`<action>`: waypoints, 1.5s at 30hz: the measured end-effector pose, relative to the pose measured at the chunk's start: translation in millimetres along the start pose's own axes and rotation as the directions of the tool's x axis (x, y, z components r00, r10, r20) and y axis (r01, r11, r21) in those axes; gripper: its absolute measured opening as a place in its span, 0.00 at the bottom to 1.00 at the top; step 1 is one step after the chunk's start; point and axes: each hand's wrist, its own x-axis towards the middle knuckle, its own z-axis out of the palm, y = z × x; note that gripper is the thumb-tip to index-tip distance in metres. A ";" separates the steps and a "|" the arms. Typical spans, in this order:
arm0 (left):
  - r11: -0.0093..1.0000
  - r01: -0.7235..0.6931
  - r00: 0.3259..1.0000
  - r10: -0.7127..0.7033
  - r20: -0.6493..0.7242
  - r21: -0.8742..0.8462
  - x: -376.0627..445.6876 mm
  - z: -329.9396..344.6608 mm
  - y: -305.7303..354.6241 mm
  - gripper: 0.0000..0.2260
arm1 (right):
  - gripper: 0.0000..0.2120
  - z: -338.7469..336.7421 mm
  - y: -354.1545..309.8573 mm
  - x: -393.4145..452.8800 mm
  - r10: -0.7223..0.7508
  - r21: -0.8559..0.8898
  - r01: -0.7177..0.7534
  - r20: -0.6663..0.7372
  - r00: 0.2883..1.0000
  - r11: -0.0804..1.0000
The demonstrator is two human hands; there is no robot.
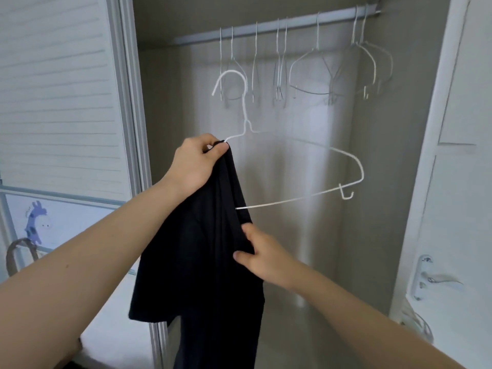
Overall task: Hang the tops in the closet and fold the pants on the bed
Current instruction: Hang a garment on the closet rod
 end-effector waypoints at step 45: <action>0.997 0.069 0.991 -0.071 0.110 0.018 2.9 -9.6 -36.0 0.19 | 0.02 -133.7 13.3 25.4 0.023 -0.151 -0.081 -0.355 0.935 0.985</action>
